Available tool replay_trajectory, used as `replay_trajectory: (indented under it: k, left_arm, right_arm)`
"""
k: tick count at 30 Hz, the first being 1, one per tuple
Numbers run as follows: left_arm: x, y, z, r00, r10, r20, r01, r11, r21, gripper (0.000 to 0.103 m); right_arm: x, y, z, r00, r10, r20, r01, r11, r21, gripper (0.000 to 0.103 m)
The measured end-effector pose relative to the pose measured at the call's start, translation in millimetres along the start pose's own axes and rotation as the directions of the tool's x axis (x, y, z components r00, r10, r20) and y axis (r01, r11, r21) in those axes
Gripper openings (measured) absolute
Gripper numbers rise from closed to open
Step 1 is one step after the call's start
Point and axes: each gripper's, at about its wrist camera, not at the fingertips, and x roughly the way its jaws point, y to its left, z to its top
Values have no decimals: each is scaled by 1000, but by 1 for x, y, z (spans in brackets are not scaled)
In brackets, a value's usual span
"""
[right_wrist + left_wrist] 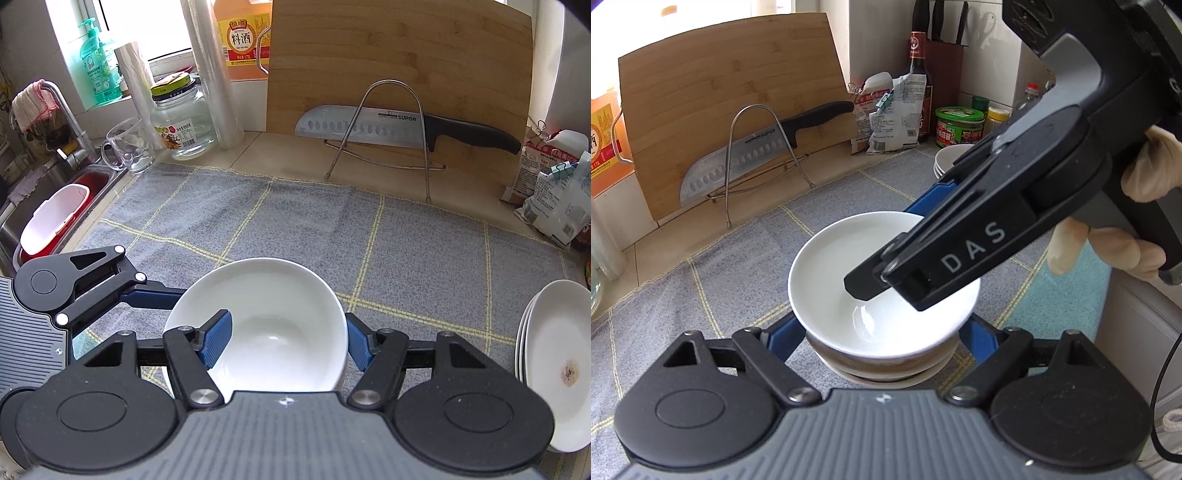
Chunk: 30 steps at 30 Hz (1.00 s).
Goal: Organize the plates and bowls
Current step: 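Lower the pink-flowered bowl into the nested white bowls with the right tool, then open the right tool and pull it back from the bowl stack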
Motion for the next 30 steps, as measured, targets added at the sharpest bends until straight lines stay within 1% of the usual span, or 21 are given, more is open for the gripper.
replay_trajectory:
  k: [11, 14, 15, 16, 18, 21, 24, 30]
  left_arm:
    - [1, 1, 0, 1000, 1, -2, -1, 1000, 7, 90]
    - [2, 0, 0, 1000, -1, -3, 1, 1000, 7, 95]
    - [2, 1, 0, 1000, -2, 2, 2, 1000, 3, 99]
    - [1, 1, 0, 1000, -9, 6, 9, 1000, -2, 99]
    - [-2, 3, -1, 1000, -26, 9, 26, 1000, -10, 99]
    - [-5, 6, -5, 999, -38, 3, 38, 999, -23, 99]
    - [-9, 8, -9, 1000, -27, -1, 27, 999, -27, 99]
    - [-17, 15, -15, 1000, 0, 7, 0, 1000, -20, 99]
  right_arm:
    - [1, -1, 0, 1000, 1, -1, -1, 1000, 1, 71]
    - [1, -1, -1, 1000, 3, 2, -3, 1000, 3, 72]
    - [1, -1, -1, 1000, 4, 5, -4, 1000, 2, 76]
    - [0, -1, -1, 1000, 5, 10, -5, 1000, 0, 85]
    - [-3, -1, -2, 1000, 4, 30, -4, 1000, 3, 96]
    - [-5, -1, -2, 999, -3, 34, 3, 1000, -3, 96]
    - [-6, 0, -4, 999, -7, 38, 7, 1000, -4, 103]
    - [-9, 6, -10, 999, -7, 36, 8, 1000, -15, 103]
